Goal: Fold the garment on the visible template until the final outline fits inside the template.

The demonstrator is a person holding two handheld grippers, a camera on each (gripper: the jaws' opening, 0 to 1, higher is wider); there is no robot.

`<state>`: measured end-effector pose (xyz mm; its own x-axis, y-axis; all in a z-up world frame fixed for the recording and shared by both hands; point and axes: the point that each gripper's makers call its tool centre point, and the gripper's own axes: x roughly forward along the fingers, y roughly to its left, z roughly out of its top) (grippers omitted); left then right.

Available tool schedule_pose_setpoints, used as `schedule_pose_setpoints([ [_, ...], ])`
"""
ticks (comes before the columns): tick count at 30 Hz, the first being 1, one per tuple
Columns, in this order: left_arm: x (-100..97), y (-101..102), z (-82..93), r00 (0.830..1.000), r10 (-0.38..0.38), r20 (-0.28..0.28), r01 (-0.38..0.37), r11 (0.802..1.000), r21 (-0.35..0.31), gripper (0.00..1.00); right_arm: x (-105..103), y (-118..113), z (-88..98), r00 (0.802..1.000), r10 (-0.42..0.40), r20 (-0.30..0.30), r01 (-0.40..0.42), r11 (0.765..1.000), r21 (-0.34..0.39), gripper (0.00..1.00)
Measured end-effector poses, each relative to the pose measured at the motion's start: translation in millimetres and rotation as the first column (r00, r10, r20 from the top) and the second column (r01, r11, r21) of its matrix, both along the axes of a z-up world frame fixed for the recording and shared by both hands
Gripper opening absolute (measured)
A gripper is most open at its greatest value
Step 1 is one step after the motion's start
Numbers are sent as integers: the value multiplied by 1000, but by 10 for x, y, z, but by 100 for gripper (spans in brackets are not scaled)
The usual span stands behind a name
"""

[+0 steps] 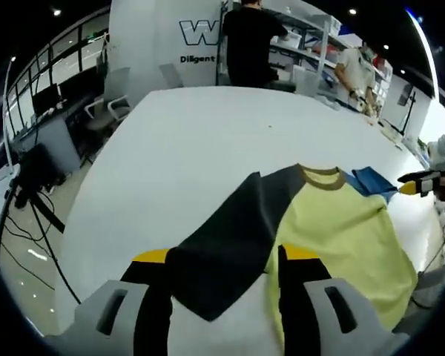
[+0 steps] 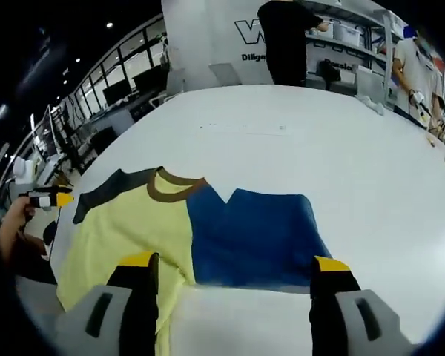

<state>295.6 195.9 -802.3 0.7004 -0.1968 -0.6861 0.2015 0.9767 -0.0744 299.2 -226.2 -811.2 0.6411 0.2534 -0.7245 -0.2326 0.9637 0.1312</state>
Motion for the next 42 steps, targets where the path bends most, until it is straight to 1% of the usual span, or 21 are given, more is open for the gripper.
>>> schedule_pose_setpoints([
  [5, 191, 36, -135, 1000, -1, -7, 1, 1000, 22, 51, 215, -182, -108, 998, -57, -8, 57, 998, -4, 79],
  [7, 267, 100, -194, 1000, 21, -14, -21, 999, 32, 49, 296, -266, -153, 997, -72, 1, 72, 997, -24, 77],
  [8, 287, 153, -234, 998, 52, -26, -51, 998, 37, 48, 328, -320, -178, 996, -88, -1, 88, 996, -34, 77],
  [12, 364, 200, -324, 998, 43, -36, -41, 998, 48, 45, 430, -461, -275, 996, -93, -2, 92, 994, -66, 74],
  [15, 332, 195, -432, 995, 42, -87, -38, 998, 48, 45, 461, -520, -337, 995, -97, -2, 96, 992, -79, 71],
  [16, 326, 192, -473, 995, 43, -95, -38, 998, 47, 45, 470, -536, -372, 995, -98, -8, 97, 992, -77, 71],
  [18, 268, 188, -548, 990, 42, -134, -35, 998, 52, 45, 468, -549, -427, 994, -106, -25, 104, 992, -69, 70],
  [19, 263, 191, -572, 990, 52, -133, -45, 997, 57, 46, 467, -556, -457, 993, -110, -32, 108, 992, -65, 69],
  [20, 302, 195, -542, 995, 31, -99, -24, 997, 79, 46, 470, -563, -478, 993, -111, -33, 108, 992, -65, 68],
  [21, 280, 190, -545, 993, 39, -112, -32, 997, 70, 45, 471, -563, -492, 994, -107, -32, 104, 992, -68, 66],
  [24, 291, 181, -541, 993, 42, -110, -34, 997, 72, 43, 495, -585, -545, 995, -98, -22, 96, 993, -75, 61],
  [27, 278, 130, -537, 993, 29, -111, -20, 996, 84, 34, 522, -624, -519, 996, -91, -2, 90, 991, -100, 56],
  [29, 277, 136, -539, 991, 64, -119, -53, 995, 86, 32, 536, -639, -520, 995, -99, 1, 98, 990, -102, 53],
  [32, 292, 131, -535, 988, 85, -127, -74, 994, 86, 29, 538, -636, -518, 995, -96, 5, 96, 989, -110, 42],
  [33, 298, 131, -535, 988, 89, -126, -79, 993, 83, 26, 533, -639, -519, 996, -93, 4, 93, 988, -124, 37],
  [34, 304, 105, -532, 987, 96, -126, -89, 994, 60, 17, 540, -613, -518, 996, -95, 5, 95, 989, -113, 32],
  [35, 300, 63, -535, 987, 91, -131, -87, 996, 29, 9, 541, -589, -519, 996, -93, 3, 93, 990, -107, 25],
  [36, 309, 60, -532, 986, 104, -129, -103, 995, 10, 8, 561, -579, -527, 996, -90, 3, 90, 990, -110, 12],
  [37, 304, 84, -533, 986, 105, -131, -103, 994, 26, 8, 569, -589, -536, 996, -87, 2, 87, 988, -126, 3],
  [38, 302, 82, -531, 985, 106, -134, -103, 994, 25, 7, 587, -614, -546, 998, -69, 4, 69, 986, -154, 0],
  [42, 308, 115, -522, 983, 122, -134, -123, 992, 3, 6, 687, -587, -523, 997, -69, 23, 72, 987, -145, 0],
])
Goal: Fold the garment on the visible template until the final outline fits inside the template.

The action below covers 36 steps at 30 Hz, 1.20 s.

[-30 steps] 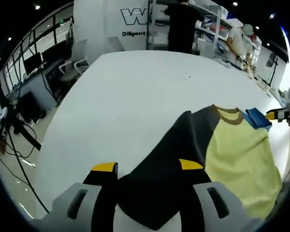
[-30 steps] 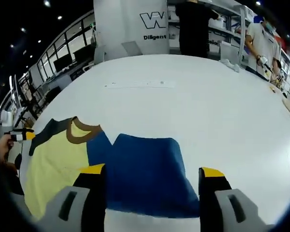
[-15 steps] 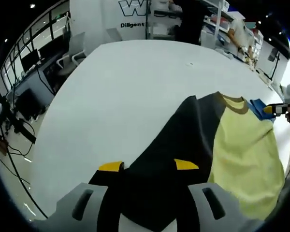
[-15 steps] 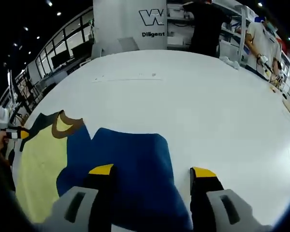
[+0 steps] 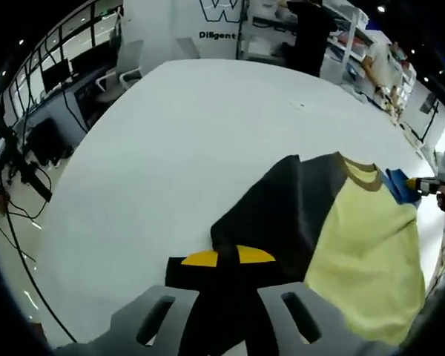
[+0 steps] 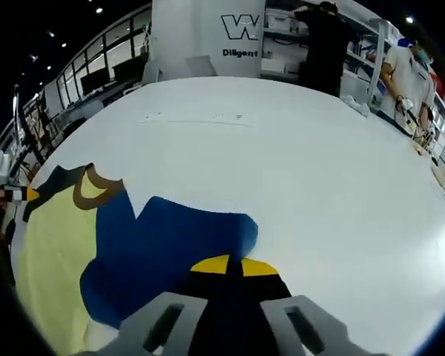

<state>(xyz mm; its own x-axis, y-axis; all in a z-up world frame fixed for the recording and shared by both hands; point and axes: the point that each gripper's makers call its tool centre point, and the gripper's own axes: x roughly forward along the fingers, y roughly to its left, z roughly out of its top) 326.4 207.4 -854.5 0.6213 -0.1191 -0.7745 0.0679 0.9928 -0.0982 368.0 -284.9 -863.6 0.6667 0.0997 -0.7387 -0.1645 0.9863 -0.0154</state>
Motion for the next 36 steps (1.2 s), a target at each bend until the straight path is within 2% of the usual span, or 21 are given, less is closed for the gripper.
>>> schedule_pose_setpoints([
  [3, 61, 10, 54, 998, -2, 55, 3, 1000, -27, 6, 132, -3, 99, 998, -20, 52, 19, 1000, 22, 0],
  [10, 177, 99, 90, 995, 35, 88, -32, 999, -38, 5, 317, -80, 199, 996, -34, 79, 35, 999, -8, 0],
  [15, 238, 190, 96, 990, 100, 102, -94, 994, -61, 5, 406, -198, 201, 994, -67, 90, 69, 997, -28, 0],
  [19, 215, 191, 49, 991, 106, 80, -100, 992, -71, 6, 404, -258, 167, 993, -81, 80, 84, 996, -29, 0],
  [24, 231, 271, 66, 986, 142, 88, -137, 989, -62, 6, 401, -338, 161, 992, -101, 82, 104, 994, -34, 0],
  [26, 257, 287, 88, 983, 154, 99, -146, 986, -78, 5, 401, -352, 168, 990, -110, 84, 113, 993, -31, 0],
  [29, 264, 259, 60, 986, 142, 87, -135, 987, -85, 6, 377, -375, 151, 990, -117, 73, 120, 992, -42, 0],
  [31, 255, 195, 43, 991, 99, 89, -91, 992, -83, 6, 350, -351, 117, 992, -111, 55, 112, 993, -31, 0],
  [33, 234, 190, 51, 993, 59, 99, -56, 998, -35, 8, 323, -328, 100, 993, -112, 42, 112, 994, -1, 1],
  [35, 223, 177, 72, 993, 50, 109, -48, 999, -22, 15, 306, -326, 126, 991, -122, 48, 122, 992, 19, 12],
  [36, 220, 171, 79, 993, 49, 111, -47, 999, -25, 23, 304, -322, 154, 990, -129, 58, 128, 991, 33, 16],
])
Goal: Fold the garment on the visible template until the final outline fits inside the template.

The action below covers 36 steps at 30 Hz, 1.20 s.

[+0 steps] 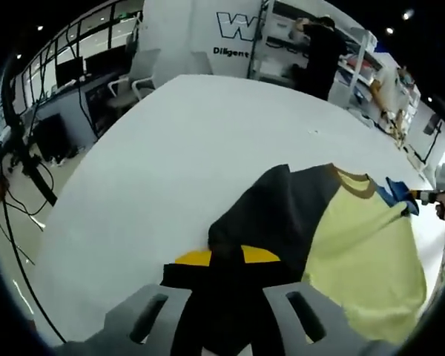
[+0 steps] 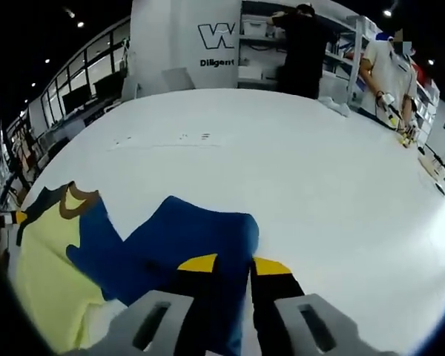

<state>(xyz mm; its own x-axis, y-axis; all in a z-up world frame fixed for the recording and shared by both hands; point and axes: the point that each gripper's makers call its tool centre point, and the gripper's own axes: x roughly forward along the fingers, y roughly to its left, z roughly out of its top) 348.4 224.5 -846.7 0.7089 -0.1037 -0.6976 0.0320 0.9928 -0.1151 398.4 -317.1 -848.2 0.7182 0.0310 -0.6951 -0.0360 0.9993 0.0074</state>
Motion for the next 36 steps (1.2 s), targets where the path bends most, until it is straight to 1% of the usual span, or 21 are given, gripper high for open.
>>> schedule_pose_setpoints([
  [2, 7, -4, 35, 1000, 2, 15, -2, 1000, -9, 39, 11, 23, 68, 999, 0, 33, -1, 1000, 31, 23],
  [4, 16, -16, 61, 1000, -4, 31, 4, 1000, -10, 45, 10, 24, 101, 999, -7, 46, 5, 999, 46, 28],
  [5, -2, -38, 122, 999, -22, 50, 23, 1000, -6, 47, -33, 77, 203, 997, 9, 74, -14, 997, 76, 32],
  [8, -53, -92, 177, 998, -38, 56, 39, 999, -16, 55, -92, 144, 262, 995, 38, 87, -45, 995, 84, 40],
  [10, -87, -128, 196, 997, -46, 58, 48, 999, -23, 60, -106, 166, 284, 993, 71, 95, -77, 995, 58, 43],
  [12, -136, -157, 206, 997, -59, 50, 60, 998, -23, 63, -105, 186, 294, 988, 125, 94, -126, 992, 5, 44],
  [14, -163, -172, 210, 997, -65, 44, 67, 997, -25, 67, -99, 210, 293, 985, 146, 93, -146, 989, -8, 44],
  [15, -212, -213, 223, 995, -84, 44, 85, 996, -27, 71, -101, 303, 260, 979, 187, 77, -186, 982, -21, 44],
  [16, -259, -253, 235, 994, -104, 46, 105, 994, -26, 74, -91, 341, 262, 973, 213, 83, -212, 977, -30, 45],
  [17, -285, -273, 239, 992, -117, 47, 118, 993, -20, 79, -88, 371, 249, 971, 226, 80, -224, 974, -40, 46],
  [22, -444, -346, 279, 985, -166, 42, 166, 986, 2, 90, -71, 463, 147, 955, 294, 49, -290, 954, -75, 46],
  [23, -463, -354, 281, 985, -171, 40, 171, 985, 2, 92, -74, 471, 127, 950, 310, 36, -306, 948, -90, 46],
  [24, -493, -366, 289, 984, -175, 37, 175, 985, -1, 93, -61, 465, 101, 942, 336, 21, -331, 935, -131, 45],
  [26, -528, -396, 307, 982, -185, 41, 185, 983, -2, 96, -63, 496, 74, 928, 373, 6, -367, 916, -164, 44],
  [27, -544, -415, 316, 981, -189, 42, 190, 982, -6, 97, -49, 512, 55, 928, 372, 6, -366, 916, -163, 42],
  [30, -581, -460, 340, 982, -181, 45, 182, 983, -37, 95, -23, 520, 46, 921, 390, 6, -383, 907, -176, 28],
  [31, -601, -494, 358, 982, -182, 51, 184, 981, -59, 94, -6, 503, 37, 919, 395, 3, -388, 902, -190, 20],
  [32, -616, -524, 380, 983, -176, 58, 181, 980, -80, 94, 11, 481, 20, 918, 396, -8, -390, 899, -200, 13],
  [34, -630, -560, 403, 980, -185, 67, 191, 978, -86, 93, 35, 435, 11, 922, 387, -10, -380, 902, -205, 0],
  [35, -635, -568, 403, 980, -187, 67, 192, 978, -84, 92, 39, 414, 8, 924, 381, -13, -375, 903, -209, 0],
  [36, -640, -580, 409, 978, -196, 70, 201, 977, -77, 91, 61, 368, 20, 935, 354, -2, -346, 915, -208, 0],
])
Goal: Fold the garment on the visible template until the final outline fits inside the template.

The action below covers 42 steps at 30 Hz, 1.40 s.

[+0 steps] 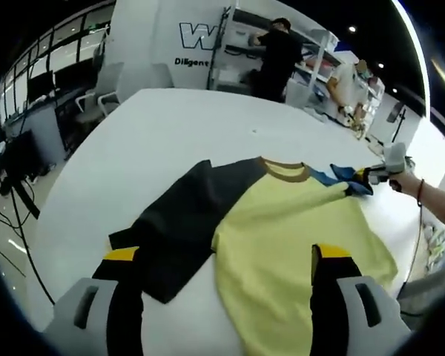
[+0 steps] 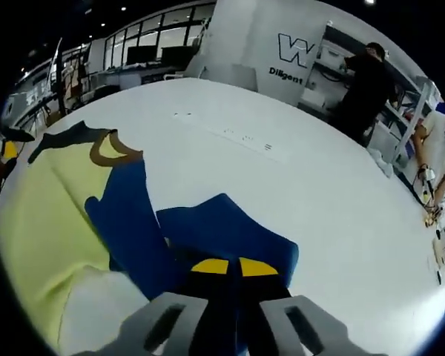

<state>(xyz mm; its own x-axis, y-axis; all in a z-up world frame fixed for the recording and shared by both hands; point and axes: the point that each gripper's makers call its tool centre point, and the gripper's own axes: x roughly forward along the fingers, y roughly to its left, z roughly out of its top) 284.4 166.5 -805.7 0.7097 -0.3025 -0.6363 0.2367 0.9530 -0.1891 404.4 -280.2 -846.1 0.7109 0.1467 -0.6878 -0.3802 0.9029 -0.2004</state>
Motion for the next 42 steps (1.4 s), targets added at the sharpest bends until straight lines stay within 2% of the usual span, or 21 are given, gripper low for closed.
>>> schedule_pose_setpoints([
  [4, -8, -22, 21, 1000, -11, 10, 11, 1000, 8, 91, 24, -88, 111, 993, -114, 23, 112, 989, 95, 0],
  [8, -1, -50, 64, 999, -20, 25, 20, 1000, 7, 91, 40, -267, 218, 983, -171, 59, 166, 982, 88, 0],
  [9, -1, -59, 79, 999, -23, 30, 22, 1000, 4, 90, 1, -403, 240, 966, -256, 47, 250, 963, 105, 0],
  [10, -3, -64, 85, 999, -25, 32, 24, 1000, 2, 90, -15, -444, 248, 960, -278, 43, 272, 955, 118, 0],
  [11, -8, -68, 91, 999, -24, 33, 24, 1000, 0, 90, -33, -510, 264, 945, -326, 41, 317, 938, 143, 0],
  [13, -19, -76, 103, 999, -28, 37, 28, 1000, 0, 90, -80, -591, 277, 934, -355, 33, 347, 927, 145, 0],
  [16, -34, -83, 116, 999, -32, 40, 33, 999, -2, 89, -152, -703, 313, 906, -422, 22, 412, 893, 179, 0],
  [18, -45, -90, 132, 998, -37, 42, 38, 999, -3, 89, -242, -818, 330, 885, -465, 8, 457, 872, 173, 0],
  [20, -50, -95, 154, 998, -39, 50, 39, 999, -4, 89, -325, -887, 342, 873, -488, -2, 481, 860, 170, 0],
  [22, -55, -100, 169, 998, -42, 55, 42, 999, -4, 89, -424, -951, 340, 847, -531, -25, 527, 833, 169, 0],
  [25, -85, -129, 191, 997, -57, 60, 58, 998, -7, 90, -659, -1079, 341, 795, -602, -74, 606, 784, 136, 0],
  [27, -117, -151, 190, 996, -73, 56, 73, 997, -1, 90, -772, -1103, 354, 770, -631, -95, 638, 757, 143, 0],
  [28, -136, -163, 187, 995, -83, 55, 83, 997, 5, 90, -794, -1106, 371, 770, -632, -91, 637, 755, 153, 0],
  [30, -174, -177, 183, 994, -98, 50, 98, 995, 16, 90, -897, -1108, 380, 758, -642, -113, 652, 744, 146, 0],
  [34, -253, -185, 190, 993, -113, 46, 112, 993, 23, 89, -1098, -1081, 412, 725, -671, -155, 689, 709, 152, 0],
  [35, -268, -186, 191, 992, -114, 44, 113, 993, 23, 88, -1133, -1064, 418, 725, -669, -164, 689, 708, 153, 0],
  [36, -289, -188, 195, 992, -116, 44, 115, 993, 25, 88, -1185, -1038, 420, 716, -675, -180, 698, 698, 159, 0],
  [40, -324, -190, 205, 991, -125, 43, 123, 992, 31, 87, -1248, -951, 422, 721, -661, -205, 692, 704, 162, 0],
  [42, -342, -190, 217, 991, -129, 45, 128, 991, 29, 87, -1259, -879, 425, 723, -648, -239, 689, 704, 173, 0],
])
